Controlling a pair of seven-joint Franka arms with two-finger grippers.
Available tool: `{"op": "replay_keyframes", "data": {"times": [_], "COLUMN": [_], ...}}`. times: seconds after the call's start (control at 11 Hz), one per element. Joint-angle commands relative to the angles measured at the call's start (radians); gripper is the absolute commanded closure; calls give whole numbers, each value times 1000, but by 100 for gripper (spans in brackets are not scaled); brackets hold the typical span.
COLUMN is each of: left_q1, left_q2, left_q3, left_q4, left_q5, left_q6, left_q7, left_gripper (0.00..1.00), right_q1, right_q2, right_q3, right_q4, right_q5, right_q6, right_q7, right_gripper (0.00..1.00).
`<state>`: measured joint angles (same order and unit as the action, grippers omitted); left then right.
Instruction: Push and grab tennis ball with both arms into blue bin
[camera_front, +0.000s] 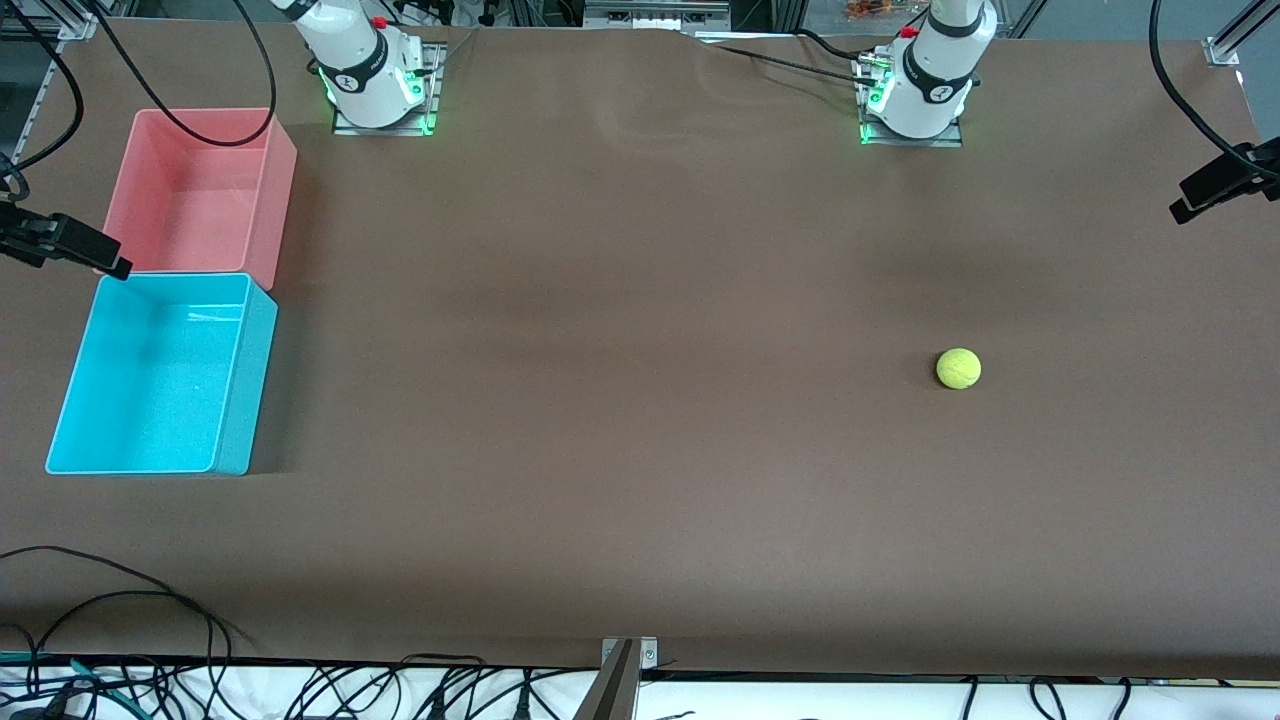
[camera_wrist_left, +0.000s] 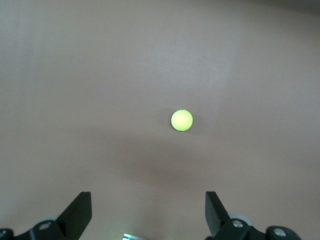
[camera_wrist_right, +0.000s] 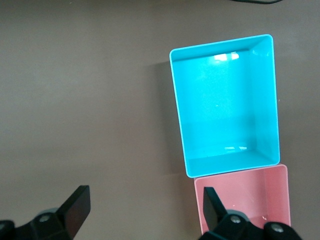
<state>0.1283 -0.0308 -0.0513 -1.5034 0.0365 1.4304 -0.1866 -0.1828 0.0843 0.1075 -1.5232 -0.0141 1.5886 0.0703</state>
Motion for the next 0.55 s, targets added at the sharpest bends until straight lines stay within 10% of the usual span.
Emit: {"op": "replay_keyframes", "data": {"times": [0.0,0.45], "left_q1": [4,4], "left_q2": [-12,-6], "left_q3": [-5,-5], "left_q4": [14,-55], "left_q5": [23,49], "left_q6": [-18,65], "left_q7": [27,30], "left_gripper": [0,0], "right_q1": [-3,-3], "right_q2": [15,15], "right_q3": [4,4], "right_q4": [21,21], "right_q5": [8,9], "right_q6": [-21,-22], "right_q7": [-15,-20], "right_gripper": [0,0]}}
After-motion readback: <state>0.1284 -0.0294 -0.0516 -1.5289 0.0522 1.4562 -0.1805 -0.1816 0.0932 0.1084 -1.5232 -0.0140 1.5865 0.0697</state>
